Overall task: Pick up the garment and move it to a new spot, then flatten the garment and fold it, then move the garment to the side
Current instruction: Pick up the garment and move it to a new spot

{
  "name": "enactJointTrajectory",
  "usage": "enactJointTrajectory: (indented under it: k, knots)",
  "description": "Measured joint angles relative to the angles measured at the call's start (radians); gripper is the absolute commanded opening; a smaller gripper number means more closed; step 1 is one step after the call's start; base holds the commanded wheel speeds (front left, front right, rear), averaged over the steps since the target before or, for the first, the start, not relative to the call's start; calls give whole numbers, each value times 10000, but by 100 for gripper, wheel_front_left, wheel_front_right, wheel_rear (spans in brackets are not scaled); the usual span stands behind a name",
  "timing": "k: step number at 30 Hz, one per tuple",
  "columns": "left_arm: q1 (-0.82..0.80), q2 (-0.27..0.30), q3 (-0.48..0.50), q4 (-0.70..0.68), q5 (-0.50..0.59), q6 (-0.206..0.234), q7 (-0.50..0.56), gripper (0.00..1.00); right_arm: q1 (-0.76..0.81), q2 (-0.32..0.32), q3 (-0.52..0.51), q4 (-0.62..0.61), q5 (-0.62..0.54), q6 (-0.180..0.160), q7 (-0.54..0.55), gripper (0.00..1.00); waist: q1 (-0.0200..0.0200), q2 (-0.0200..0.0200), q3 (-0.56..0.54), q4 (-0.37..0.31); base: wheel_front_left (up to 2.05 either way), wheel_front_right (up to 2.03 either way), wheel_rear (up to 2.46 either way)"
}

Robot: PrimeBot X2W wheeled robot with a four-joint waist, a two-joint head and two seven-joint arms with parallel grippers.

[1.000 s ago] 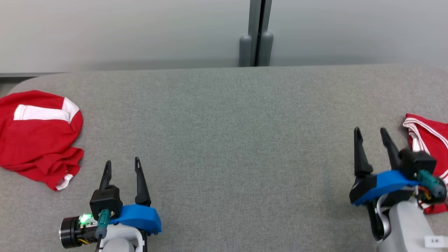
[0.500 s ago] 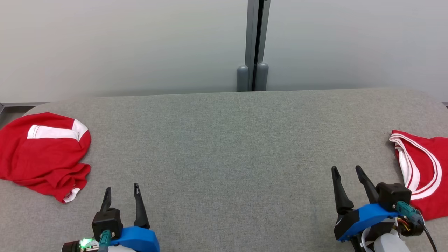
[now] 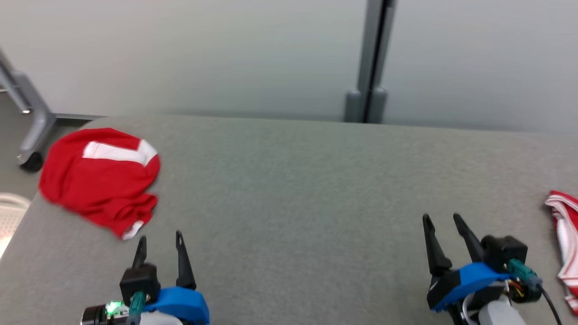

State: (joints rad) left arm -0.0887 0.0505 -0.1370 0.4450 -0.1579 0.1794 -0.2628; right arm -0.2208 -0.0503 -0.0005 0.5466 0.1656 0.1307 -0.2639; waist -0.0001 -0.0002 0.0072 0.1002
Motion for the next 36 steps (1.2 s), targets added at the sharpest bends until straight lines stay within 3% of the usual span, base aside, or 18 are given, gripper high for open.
enactJointTrajectory:
  k: [9,10,19,25,36]
  knots:
    - [-45,6,307,-42,81,46,-2,100,-24,8,313,-58,209,0,2,100,0,1,37,2129,0,0,0]
    - [57,8,408,-27,82,44,-2,100,-29,10,393,-46,234,0,0,100,1,2,89,2595,0,0,0]
    - [375,21,955,-4,40,94,0,100,-24,21,853,71,399,0,0,100,1,2,358,3923,0,0,0]
    - [417,17,1244,94,-23,40,-2,100,-89,21,1164,96,391,0,0,100,1,2,674,3823,0,0,0]
    - [-1992,173,2190,1668,-165,-587,0,100,-837,19,1910,-349,-205,0,-2,100,2,3,2196,2351,0,0,0]
